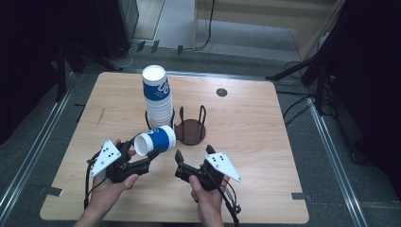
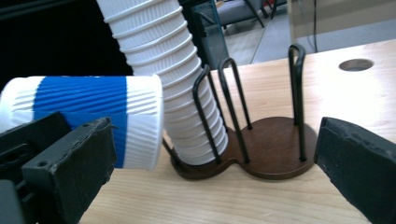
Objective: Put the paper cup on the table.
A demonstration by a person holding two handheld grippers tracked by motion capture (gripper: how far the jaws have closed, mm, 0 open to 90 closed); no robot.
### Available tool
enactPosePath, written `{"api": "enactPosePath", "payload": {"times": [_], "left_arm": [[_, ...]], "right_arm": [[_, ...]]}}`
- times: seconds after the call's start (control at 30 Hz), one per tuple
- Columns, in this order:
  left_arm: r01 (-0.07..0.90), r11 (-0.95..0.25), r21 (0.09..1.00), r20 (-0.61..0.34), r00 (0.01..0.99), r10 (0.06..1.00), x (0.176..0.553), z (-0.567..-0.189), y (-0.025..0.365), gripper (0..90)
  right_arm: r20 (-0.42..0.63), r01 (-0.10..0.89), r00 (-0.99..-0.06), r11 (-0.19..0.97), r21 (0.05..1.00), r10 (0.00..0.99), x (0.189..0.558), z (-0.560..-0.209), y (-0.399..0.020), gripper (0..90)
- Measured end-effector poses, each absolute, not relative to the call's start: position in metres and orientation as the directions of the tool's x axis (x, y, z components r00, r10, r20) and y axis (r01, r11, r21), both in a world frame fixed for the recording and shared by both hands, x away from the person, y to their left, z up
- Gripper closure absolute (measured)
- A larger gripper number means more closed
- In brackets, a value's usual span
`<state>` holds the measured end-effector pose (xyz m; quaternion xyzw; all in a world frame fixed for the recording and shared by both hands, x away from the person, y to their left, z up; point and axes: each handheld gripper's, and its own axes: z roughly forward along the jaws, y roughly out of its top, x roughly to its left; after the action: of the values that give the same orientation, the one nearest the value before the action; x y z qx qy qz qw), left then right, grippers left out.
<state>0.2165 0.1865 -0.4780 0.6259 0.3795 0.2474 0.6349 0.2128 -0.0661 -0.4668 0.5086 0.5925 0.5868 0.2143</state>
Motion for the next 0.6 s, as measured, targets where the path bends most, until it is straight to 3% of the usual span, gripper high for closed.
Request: {"api": "enactPosePath", "payload": {"times": [0.13, 0.6], "left_arm": [[0.153, 0.100, 0.983, -0.172, 0.588, 0.790, 0.2167, -0.4788, 0.1860, 27.6], [0.128, 0.101, 0.987, -0.158, 0.592, 0.790, 0.2159, -0.4815, 0.1824, 27.7]], "right_arm": [[0.359, 0.355, -0.370, -0.226, 0.907, 0.857, 0.2097, -0.4662, -0.0610, 0.0], [0.627, 0.448, -0.286, -0.477, 0.756, 0.724, 0.2087, -0.4630, -0.0568, 2.0]]}}
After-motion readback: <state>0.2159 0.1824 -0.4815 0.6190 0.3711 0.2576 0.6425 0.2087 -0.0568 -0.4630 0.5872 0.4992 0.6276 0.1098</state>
